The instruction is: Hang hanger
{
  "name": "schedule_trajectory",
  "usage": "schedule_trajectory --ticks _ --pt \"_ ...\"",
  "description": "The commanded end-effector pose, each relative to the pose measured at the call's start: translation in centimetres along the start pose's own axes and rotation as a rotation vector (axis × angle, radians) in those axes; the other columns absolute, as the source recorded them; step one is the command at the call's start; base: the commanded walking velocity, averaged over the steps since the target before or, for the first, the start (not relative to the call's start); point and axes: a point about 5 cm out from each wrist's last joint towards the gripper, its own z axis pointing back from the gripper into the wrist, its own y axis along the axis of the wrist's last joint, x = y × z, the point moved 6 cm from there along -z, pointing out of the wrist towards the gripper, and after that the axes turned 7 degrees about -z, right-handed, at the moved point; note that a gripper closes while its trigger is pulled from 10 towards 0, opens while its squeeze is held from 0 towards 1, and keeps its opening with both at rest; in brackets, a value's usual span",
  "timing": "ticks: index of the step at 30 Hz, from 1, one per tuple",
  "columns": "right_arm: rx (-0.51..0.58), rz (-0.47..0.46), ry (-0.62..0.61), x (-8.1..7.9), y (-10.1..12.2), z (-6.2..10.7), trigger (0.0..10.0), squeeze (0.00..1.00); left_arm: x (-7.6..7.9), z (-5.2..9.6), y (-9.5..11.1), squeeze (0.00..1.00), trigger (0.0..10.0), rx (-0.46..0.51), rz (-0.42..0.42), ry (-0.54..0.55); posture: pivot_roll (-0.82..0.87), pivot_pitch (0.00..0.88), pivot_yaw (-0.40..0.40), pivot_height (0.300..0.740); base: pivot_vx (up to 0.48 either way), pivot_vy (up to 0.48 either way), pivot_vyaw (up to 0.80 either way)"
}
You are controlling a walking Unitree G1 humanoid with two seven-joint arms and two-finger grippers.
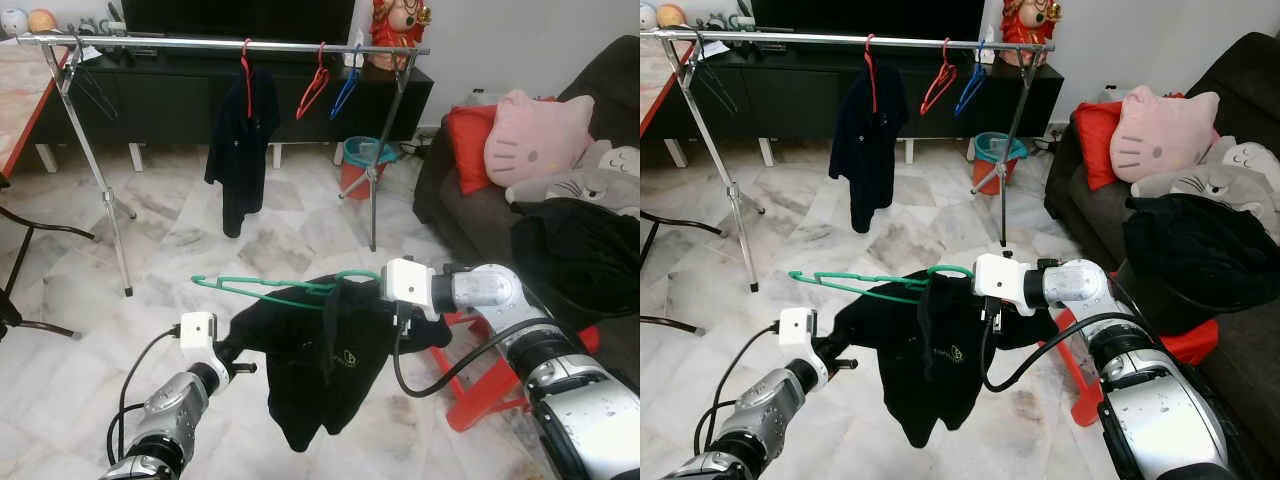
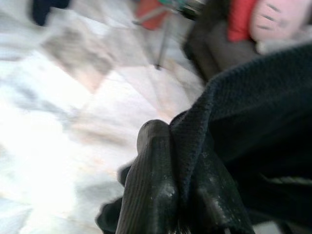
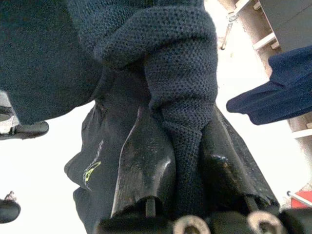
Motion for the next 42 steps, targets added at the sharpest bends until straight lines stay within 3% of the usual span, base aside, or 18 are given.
schedule_trajectory --ticks 1,6,8,13,14,16,22,34,39,42 --pt "0.039 -0.010 -0.063 1.4 0.5 1.8 0.0 0.00 -2.3 0.7 -1.1 0.00 0.0 -0.057 0.016 0.141 0.07 0.000 -0.168 0.740 0.000 0.000 0.00" --pt "0.090 -0.059 -0.059 1.6 0.8 2.5 0.0 0.00 -4.3 1.4 -1.7 0.00 0.0 -0.091 0.005 0.258 0.06 0.000 -0.164 0.740 0.000 0.000 0.00" --pt "0.054 -0.055 -0.015 1.0 0.1 3.1 0.0 0.00 -5.0 1.7 -1.7 0.00 10.0 -0.097 0.009 0.303 0.06 0.000 -0.163 0.740 0.000 0.000 0.00" --pt "-0.048 -0.036 0.041 0.1 -1.7 4.2 0.0 0.00 -5.0 1.7 -1.8 0.00 10.0 -0.102 0.005 0.306 0.06 0.000 -0.162 0.740 0.000 0.000 0.00" --pt "-0.173 0.010 0.092 -0.7 -3.5 5.1 0.0 0.00 -5.0 1.6 -1.7 0.00 10.0 -0.104 0.003 0.310 0.06 0.000 -0.162 0.740 0.000 0.000 0.00" --pt "-0.231 0.034 0.112 -1.0 -4.3 5.6 0.0 0.00 -5.1 1.6 -1.7 0.00 10.0 -0.104 0.002 0.315 0.06 0.000 -0.161 0.740 0.000 0.000 0.00" --pt "-0.292 0.054 0.127 -1.1 -5.0 6.2 0.0 0.00 -5.1 1.6 -1.8 0.00 10.0 -0.110 -0.001 0.321 0.05 0.000 -0.160 0.740 0.000 0.000 0.00" --pt "-0.525 0.158 0.122 -1.5 -8.2 6.1 0.0 0.00 -4.9 1.2 -0.7 0.00 10.0 -0.079 -0.017 0.296 0.06 0.000 -0.162 0.740 0.000 0.000 0.00" --pt "-0.556 0.173 0.083 -1.3 -8.8 5.8 0.0 0.00 -4.7 1.0 -0.4 0.00 10.0 -0.070 -0.023 0.283 0.07 0.000 -0.163 0.740 0.000 0.000 0.00" --pt "-0.524 0.142 0.012 -1.1 -8.7 4.7 0.0 0.00 -4.1 0.7 -0.2 0.00 10.0 -0.067 -0.027 0.251 0.06 0.000 -0.161 0.740 0.000 0.000 0.00"
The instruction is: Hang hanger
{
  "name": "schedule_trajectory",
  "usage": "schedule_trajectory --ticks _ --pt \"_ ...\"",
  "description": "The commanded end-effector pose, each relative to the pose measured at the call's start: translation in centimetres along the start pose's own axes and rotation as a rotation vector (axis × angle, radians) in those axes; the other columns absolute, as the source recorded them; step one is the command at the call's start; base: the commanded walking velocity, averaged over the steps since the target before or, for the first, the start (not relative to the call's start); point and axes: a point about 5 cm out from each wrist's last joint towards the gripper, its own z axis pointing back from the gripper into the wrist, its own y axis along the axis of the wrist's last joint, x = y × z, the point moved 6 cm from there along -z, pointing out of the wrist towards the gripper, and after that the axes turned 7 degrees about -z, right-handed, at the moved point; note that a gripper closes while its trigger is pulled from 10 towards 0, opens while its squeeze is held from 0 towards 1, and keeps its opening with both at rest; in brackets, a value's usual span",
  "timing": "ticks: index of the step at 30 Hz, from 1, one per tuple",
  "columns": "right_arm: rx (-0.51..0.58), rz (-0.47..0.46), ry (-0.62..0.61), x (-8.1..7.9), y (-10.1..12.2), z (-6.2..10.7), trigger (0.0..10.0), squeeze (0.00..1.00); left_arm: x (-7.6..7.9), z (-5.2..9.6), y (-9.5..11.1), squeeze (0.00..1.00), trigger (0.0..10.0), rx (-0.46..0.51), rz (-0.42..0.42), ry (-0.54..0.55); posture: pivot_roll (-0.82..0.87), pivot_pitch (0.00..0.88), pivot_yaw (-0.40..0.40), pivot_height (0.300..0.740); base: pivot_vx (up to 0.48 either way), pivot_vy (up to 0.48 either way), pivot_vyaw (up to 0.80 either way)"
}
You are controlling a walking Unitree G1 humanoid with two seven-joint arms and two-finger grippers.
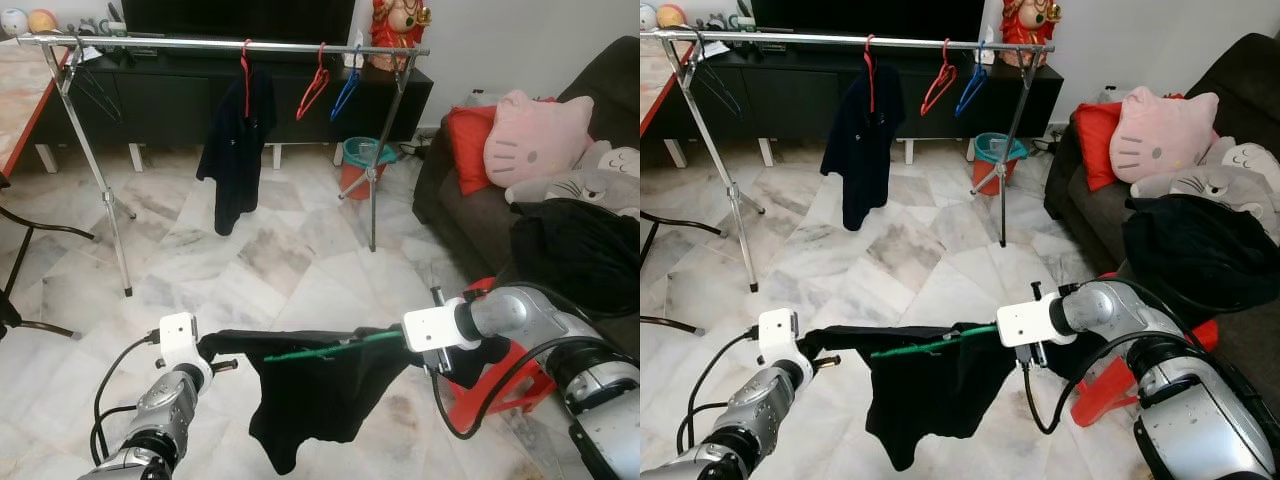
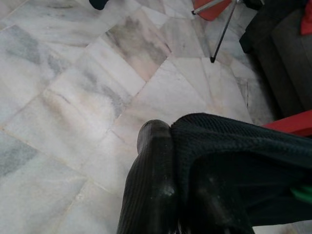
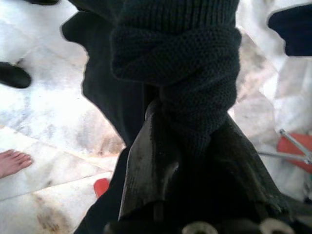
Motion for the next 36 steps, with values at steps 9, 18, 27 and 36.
schedule_trajectory --ticks 9,18,27,36 --pt "-0.012 -0.091 -0.128 1.0 -0.9 -0.1 0.0 0.00 0.3 -0.1 0.3 0.00 10.0 0.000 -0.016 -0.021 0.06 0.000 -0.158 0.740 0.000 0.000 0.00" --pt "-0.032 -0.108 -0.096 -0.7 -1.1 -1.6 0.0 0.00 1.5 -0.4 1.2 0.00 10.0 0.031 -0.028 -0.081 0.07 0.000 -0.158 0.740 0.000 0.000 0.00" --pt "-0.084 -0.115 -0.046 -3.5 -1.6 -3.6 0.0 0.00 4.6 -0.9 6.4 0.00 10.0 0.200 -0.030 -0.239 0.08 0.000 -0.153 0.740 0.000 0.000 0.00" --pt "-0.102 -0.132 -0.069 -3.6 -1.9 -4.0 0.0 0.00 5.7 -0.9 7.2 0.00 10.0 0.223 -0.047 -0.298 0.08 0.000 -0.150 0.740 0.000 0.000 0.00"
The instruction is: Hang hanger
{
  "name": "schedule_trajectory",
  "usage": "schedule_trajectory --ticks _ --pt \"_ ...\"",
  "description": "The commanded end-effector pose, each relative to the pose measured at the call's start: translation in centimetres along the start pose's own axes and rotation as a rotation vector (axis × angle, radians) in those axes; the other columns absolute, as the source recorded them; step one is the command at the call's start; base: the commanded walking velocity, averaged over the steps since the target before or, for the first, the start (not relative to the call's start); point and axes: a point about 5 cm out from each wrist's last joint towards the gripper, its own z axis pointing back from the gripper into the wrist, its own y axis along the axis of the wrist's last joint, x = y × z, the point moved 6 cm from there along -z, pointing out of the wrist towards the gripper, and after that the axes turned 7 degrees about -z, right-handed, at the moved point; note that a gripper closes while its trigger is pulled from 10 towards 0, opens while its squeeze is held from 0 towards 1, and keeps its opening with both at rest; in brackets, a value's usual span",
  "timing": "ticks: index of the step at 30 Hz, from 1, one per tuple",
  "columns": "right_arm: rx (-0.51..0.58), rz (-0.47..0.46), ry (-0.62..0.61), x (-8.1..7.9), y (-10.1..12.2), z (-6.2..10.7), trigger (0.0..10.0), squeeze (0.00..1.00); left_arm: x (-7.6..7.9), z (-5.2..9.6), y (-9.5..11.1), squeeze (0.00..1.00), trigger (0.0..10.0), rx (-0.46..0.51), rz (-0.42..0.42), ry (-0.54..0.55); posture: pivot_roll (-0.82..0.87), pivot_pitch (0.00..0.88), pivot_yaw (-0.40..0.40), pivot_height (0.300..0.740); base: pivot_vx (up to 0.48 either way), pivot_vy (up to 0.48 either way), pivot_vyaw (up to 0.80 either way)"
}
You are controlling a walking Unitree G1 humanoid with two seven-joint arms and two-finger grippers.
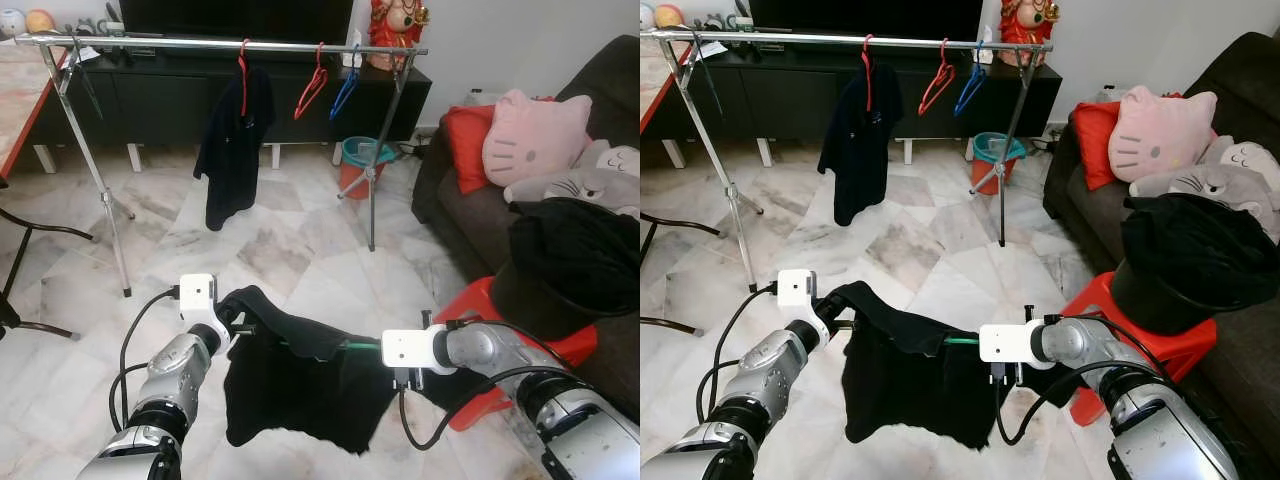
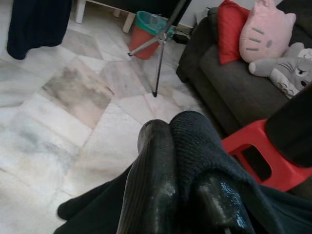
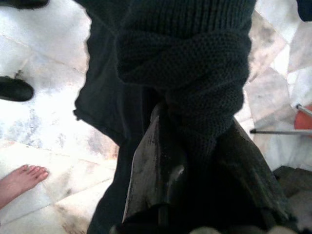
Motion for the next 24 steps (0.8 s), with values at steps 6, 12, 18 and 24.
schedule_trajectory --ticks 6,12,18,24 --pt "-0.123 -0.202 -0.234 1.0 -2.4 -0.7 0.0 0.00 4.1 -0.8 3.8 0.00 10.0 0.107 -0.048 -0.216 0.11 0.000 -0.134 0.740 0.000 0.000 0.00" --pt "-0.093 -0.280 -0.370 3.0 -2.0 -0.2 0.0 0.00 4.0 -0.7 2.9 0.00 10.0 0.055 -0.088 -0.225 0.10 0.000 -0.123 0.740 0.000 0.000 0.00" --pt "-0.004 -0.382 -0.467 4.6 -1.0 0.3 0.0 0.00 5.3 -0.1 0.8 0.00 10.0 -0.037 -0.144 -0.302 0.10 0.000 -0.128 0.740 0.000 0.000 0.00" --pt "0.000 -0.472 -0.509 4.7 -0.5 -0.2 0.0 0.00 7.8 0.6 1.7 0.00 10.0 -0.003 -0.140 -0.425 0.11 0.000 -0.130 0.740 0.000 0.000 0.00"
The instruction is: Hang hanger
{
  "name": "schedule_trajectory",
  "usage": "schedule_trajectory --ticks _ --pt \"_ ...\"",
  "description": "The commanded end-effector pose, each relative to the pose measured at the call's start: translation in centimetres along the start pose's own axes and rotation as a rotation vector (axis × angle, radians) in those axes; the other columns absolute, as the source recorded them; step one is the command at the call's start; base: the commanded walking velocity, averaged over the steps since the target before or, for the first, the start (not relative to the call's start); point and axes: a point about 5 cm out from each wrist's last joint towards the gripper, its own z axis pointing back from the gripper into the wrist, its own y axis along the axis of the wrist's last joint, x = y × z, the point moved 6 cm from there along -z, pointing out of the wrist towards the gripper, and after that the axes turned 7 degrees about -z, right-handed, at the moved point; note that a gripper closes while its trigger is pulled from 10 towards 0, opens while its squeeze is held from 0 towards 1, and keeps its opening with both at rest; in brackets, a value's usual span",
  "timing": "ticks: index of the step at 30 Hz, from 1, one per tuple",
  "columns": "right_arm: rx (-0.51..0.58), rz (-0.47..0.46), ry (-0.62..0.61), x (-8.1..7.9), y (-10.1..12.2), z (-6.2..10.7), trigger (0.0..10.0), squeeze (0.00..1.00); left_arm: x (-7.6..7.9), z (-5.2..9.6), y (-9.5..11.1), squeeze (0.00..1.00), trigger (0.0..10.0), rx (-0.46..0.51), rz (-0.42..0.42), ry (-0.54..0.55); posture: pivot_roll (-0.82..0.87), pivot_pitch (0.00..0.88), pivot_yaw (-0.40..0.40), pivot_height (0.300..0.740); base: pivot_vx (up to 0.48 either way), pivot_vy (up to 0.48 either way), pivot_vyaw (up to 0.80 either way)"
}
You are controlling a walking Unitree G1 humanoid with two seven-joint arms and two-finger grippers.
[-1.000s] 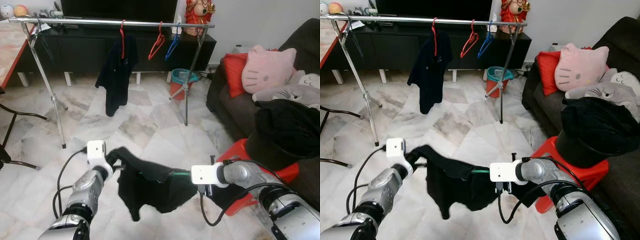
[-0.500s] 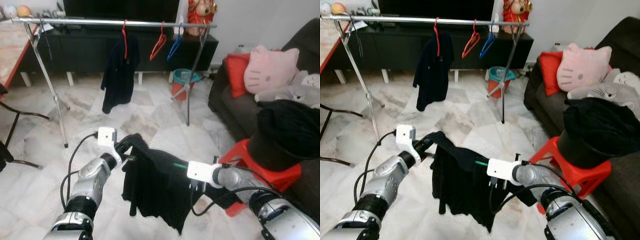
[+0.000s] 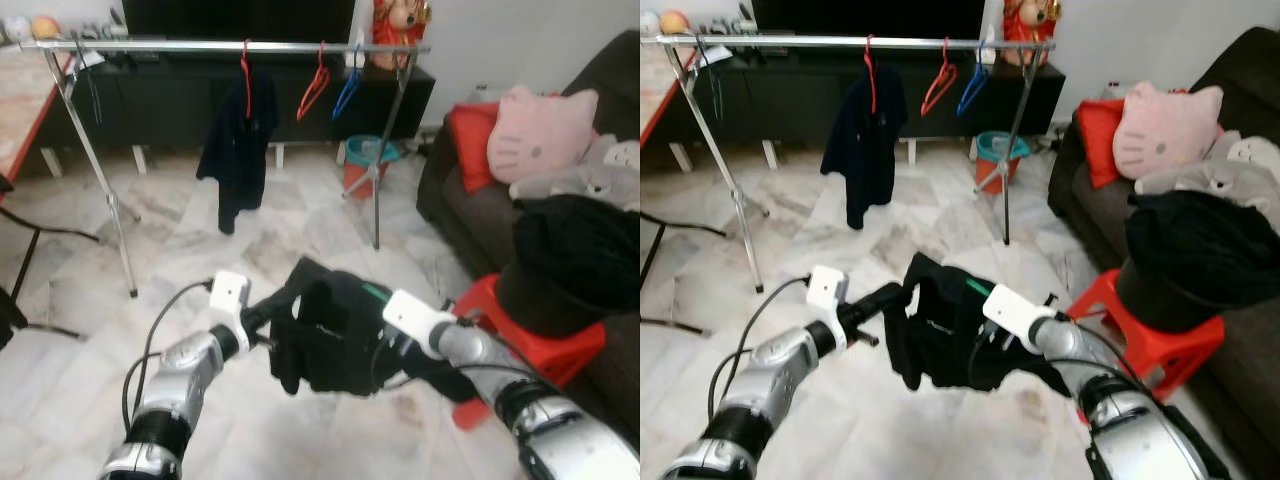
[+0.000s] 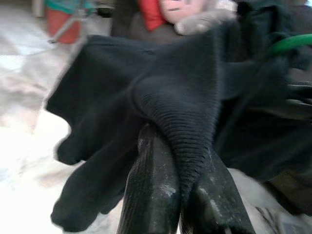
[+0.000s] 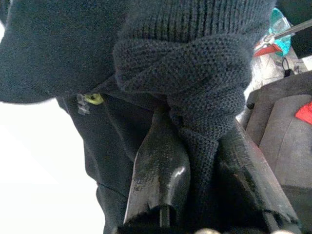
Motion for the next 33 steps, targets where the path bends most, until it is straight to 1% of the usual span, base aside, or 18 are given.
schedule_trajectory --ticks 1,2,5,7,8,10,12,15,20,23,25,30,31,33 --pt "0.004 -0.023 -0.044 1.1 0.5 0.0 0.0 0.00 0.9 -0.6 1.8 0.00 10.0 0.046 -0.037 -0.049 0.11 0.000 -0.130 0.740 0.000 0.000 0.00" --pt "0.009 -0.037 -0.051 0.9 0.7 -0.1 0.0 0.00 1.3 -0.6 2.3 0.00 10.0 0.063 -0.045 -0.080 0.12 0.000 -0.131 0.740 0.000 0.000 0.00" --pt "0.029 -0.067 -0.078 0.9 1.3 -0.3 0.0 0.00 2.1 -0.6 3.0 0.00 10.0 0.085 -0.048 -0.133 0.11 0.000 -0.129 0.740 0.000 0.000 0.00" --pt "0.063 -0.106 -0.095 0.8 2.0 -0.4 0.0 0.00 2.8 -0.5 3.1 0.00 10.0 0.085 -0.049 -0.169 0.12 0.000 -0.128 0.740 0.000 0.000 0.00" --pt "0.090 -0.145 -0.107 0.9 2.5 -0.4 0.0 0.00 3.3 -0.5 3.1 0.00 10.0 0.083 -0.050 -0.189 0.12 0.000 -0.130 0.740 0.000 0.000 0.00" --pt "0.153 -0.226 -0.153 1.5 3.8 -0.4 0.0 0.00 4.1 -0.6 2.9 0.00 10.0 0.079 -0.057 -0.214 0.13 0.000 -0.128 0.740 0.000 0.000 0.00" --pt "0.174 -0.245 -0.175 1.9 4.2 -0.3 0.0 0.00 4.4 -0.6 2.8 0.00 10.0 0.078 -0.067 -0.231 0.12 0.000 -0.121 0.740 0.000 0.000 0.00" --pt "0.205 -0.295 -0.210 2.6 4.9 -0.2 0.0 0.00 5.0 -0.3 2.7 0.00 10.0 0.073 -0.061 -0.261 0.12 0.000 -0.111 0.740 0.000 0.000 0.00" --pt "0.241 -0.344 -0.256 3.5 5.6 0.0 0.0 0.00 5.8 -0.1 2.8 0.00 10.0 0.062 -0.063 -0.309 0.12 0.000 -0.099 0.740 0.000 0.000 0.00" --pt "0.261 -0.441 -0.263 3.7 5.8 0.0 0.0 0.00 6.2 0.2 2.5 0.00 10.0 0.029 -0.075 -0.352 0.13 0.000 -0.090 0.740 0.000 0.000 0.00" --pt "0.277 -0.479 -0.266 3.8 6.1 0.0 0.0 0.00 6.4 0.4 2.2 0.00 10.0 0.008 -0.080 -0.363 0.13 0.000 -0.086 0.740 0.000 0.000 0.00" --pt "0.304 -0.490 -0.297 4.3 6.5 0.2 0.0 0.00 6.8 0.9 1.4 0.00 10.0 -0.034 -0.093 -0.397 0.13 0.000 -0.081 0.740 0.000 0.000 0.00" --pt "0.302 -0.518 -0.303 4.6 6.4 0.3 0.0 0.00 7.1 1.2 0.7 0.00 10.0 -0.070 -0.127 -0.414 0.13 0.000 -0.079 0.740 0.000 0.000 0.00" --pt "0.300 -0.530 -0.302 4.6 6.3 0.2 0.0 0.00 7.1 1.3 0.2 0.00 10.0 -0.100 -0.160 -0.418 0.13 0.000 -0.078 0.740 0.000 0.000 0.00"
